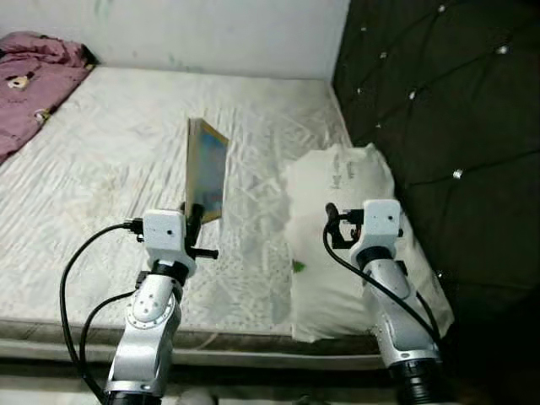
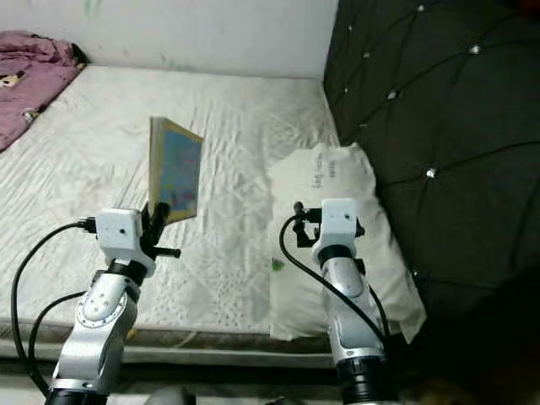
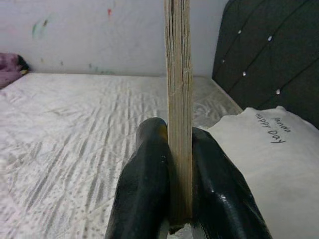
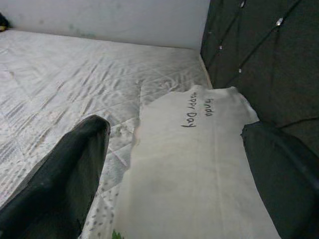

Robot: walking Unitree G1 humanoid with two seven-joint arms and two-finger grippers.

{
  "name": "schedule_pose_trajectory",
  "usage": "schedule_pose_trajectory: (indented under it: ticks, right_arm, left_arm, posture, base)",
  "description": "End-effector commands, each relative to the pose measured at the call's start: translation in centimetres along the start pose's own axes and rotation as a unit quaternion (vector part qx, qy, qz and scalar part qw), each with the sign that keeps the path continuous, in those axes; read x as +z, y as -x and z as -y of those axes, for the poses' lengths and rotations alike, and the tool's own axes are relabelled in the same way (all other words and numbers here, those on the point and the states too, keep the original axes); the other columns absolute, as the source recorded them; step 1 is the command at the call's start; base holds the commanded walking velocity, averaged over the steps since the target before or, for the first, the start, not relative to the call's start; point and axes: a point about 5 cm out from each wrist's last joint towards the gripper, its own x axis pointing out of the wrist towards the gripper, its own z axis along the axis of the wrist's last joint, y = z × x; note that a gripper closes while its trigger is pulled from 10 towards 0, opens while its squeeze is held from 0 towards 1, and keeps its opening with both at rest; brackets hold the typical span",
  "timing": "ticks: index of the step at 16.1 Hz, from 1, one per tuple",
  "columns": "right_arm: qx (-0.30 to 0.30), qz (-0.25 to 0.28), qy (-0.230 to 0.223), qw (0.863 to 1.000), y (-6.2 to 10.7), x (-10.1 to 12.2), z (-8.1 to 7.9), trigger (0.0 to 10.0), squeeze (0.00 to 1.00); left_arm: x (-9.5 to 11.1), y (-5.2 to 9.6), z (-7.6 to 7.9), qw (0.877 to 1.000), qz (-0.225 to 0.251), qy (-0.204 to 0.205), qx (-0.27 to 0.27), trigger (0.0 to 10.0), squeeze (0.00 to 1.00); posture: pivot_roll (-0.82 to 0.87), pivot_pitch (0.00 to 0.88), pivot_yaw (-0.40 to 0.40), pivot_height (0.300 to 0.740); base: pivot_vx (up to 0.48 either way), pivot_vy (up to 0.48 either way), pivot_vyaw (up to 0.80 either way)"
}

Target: Clean up the room

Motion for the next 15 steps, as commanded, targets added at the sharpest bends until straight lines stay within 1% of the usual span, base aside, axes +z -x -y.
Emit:
schedule_pose_trajectory:
  ticks: [1, 2, 3, 4, 5, 6, 7, 8, 9, 11, 13, 14, 15]
  right_arm:
    - [0.0, 0.011, 0.002, 1.0, -0.1, 0.6, 0.0, 10.0, 0.0]
    - [0.0, 0.011, 0.002, 1.0, -0.1, 0.6, 0.0, 10.0, 0.0]
    - [-0.001, 0.011, 0.001, 1.0, -0.1, 0.6, 0.1, 10.0, 0.0]
    - [-0.002, 0.01, -0.001, 1.0, 0.0, 0.5, 0.1, 10.0, 0.0]
    - [-0.003, 0.009, -0.002, 1.0, 0.0, 0.5, 0.2, 10.0, 0.0]
    - [-0.003, 0.009, -0.003, 1.0, 0.1, 0.5, 0.2, 10.0, 0.0]
    - [-0.004, 0.008, -0.004, 1.0, 0.2, 0.4, 0.2, 10.0, 0.0]
    - [-0.004, 0.007, -0.003, 1.0, 0.3, 0.4, 0.3, 10.0, 0.0]
    - [-0.002, 0.007, -0.004, 1.0, 0.3, 0.3, 0.2, 10.0, 0.0]
    - [0.0, 0.006, -0.003, 1.0, 0.3, 0.3, 0.1, 10.0, 0.0]
    - [-0.002, 0.004, -0.004, 1.0, 0.5, 0.1, 0.2, 10.0, 0.0]
    - [-0.004, 0.001, -0.006, 1.0, 0.6, -0.1, 0.3, 10.0, 0.0]
    - [-0.005, -0.003, -0.008, 1.0, 0.8, -0.3, 0.3, 10.0, 0.0]
  left_arm:
    - [0.8, -0.3, -0.4, 1.0, 0.014, -0.026, 0.008, 10.0, 0.0]
    - [0.8, -0.3, -0.8, 0.997, 0.008, -0.063, 0.034, 10.0, 0.0]
    - [0.8, -0.2, -1.0, 0.995, 0.003, -0.082, 0.053, 10.0, 0.0]
    - [0.9, 0.1, -1.2, 0.996, 0.017, -0.082, 0.022, 10.0, 0.0]
    - [1.1, 0.7, -1.1, 0.998, 0.036, -0.038, -0.018, 10.0, 0.0]
    - [1.1, 0.9, -1.3, 0.999, 0.036, -0.037, -0.009, 10.0, 0.0]
    - [1.0, 1.1, -1.6, 0.998, 0.032, -0.051, 0.012, 10.0, 0.0]
    - [1.0, 1.2, -1.4, 0.998, 0.027, -0.044, 0.024, 10.0, 0.0]
    - [1.0, 1.2, -1.1, 0.997, 0.025, -0.065, 0.019, 10.0, 0.0]
    - [0.8, 1.3, -0.6, 0.999, 0.025, -0.032, -0.006, 10.0, 0.0]
    - [0.7, 1.6, -0.8, 0.999, 0.019, -0.038, 0.008, 10.0, 0.0]
    - [0.5, 1.9, -0.9, 1.0, 0.013, -0.025, 0.006, 10.0, 0.0]
    - [0.4, 2.2, -1.0, 1.0, 0.011, -0.026, 0.007, 10.0, 0.0]
  posture:
    - [0.06, 0.0, -0.033, 0.74]
    - [0.06, 0.0, -0.033, 0.74]
    - [0.06, 0.0, -0.031, 0.74]
    - [0.06, 0.0, -0.03, 0.74]
    - [0.05, 0.0, -0.028, 0.74]
    - [0.06, 0.0, -0.027, 0.74]
    - [0.06, 0.0, -0.027, 0.74]
    - [0.06, 0.0, -0.033, 0.74]
    - [0.06, 0.0, -0.034, 0.74]
    - [0.06, 0.0, -0.031, 0.74]
    - [0.06, 0.0, -0.029, 0.74]
    - [0.06, 0.0, -0.027, 0.74]
    - [0.06, 0.0, -0.024, 0.74]
  base:
    - [0.0, 0.0, 0.0]
    - [0.0, 0.0, 0.0]
    - [0.0, 0.0, 0.0]
    - [0.0, 0.0, 0.0]
    - [0.0, 0.0, 0.0]
    - [0.0, 0.0, -0.8]
    - [0.0, 0.0, -0.8]
    - [0.0, 0.0, -0.8]
    - [0.0, 0.0, -0.8]
    - [0.0, 0.0, -0.21]
    - [0.0, 0.0, 0.0]
    - [0.0, 0.0, 0.0]
    - [0.0, 0.0, -0.8]
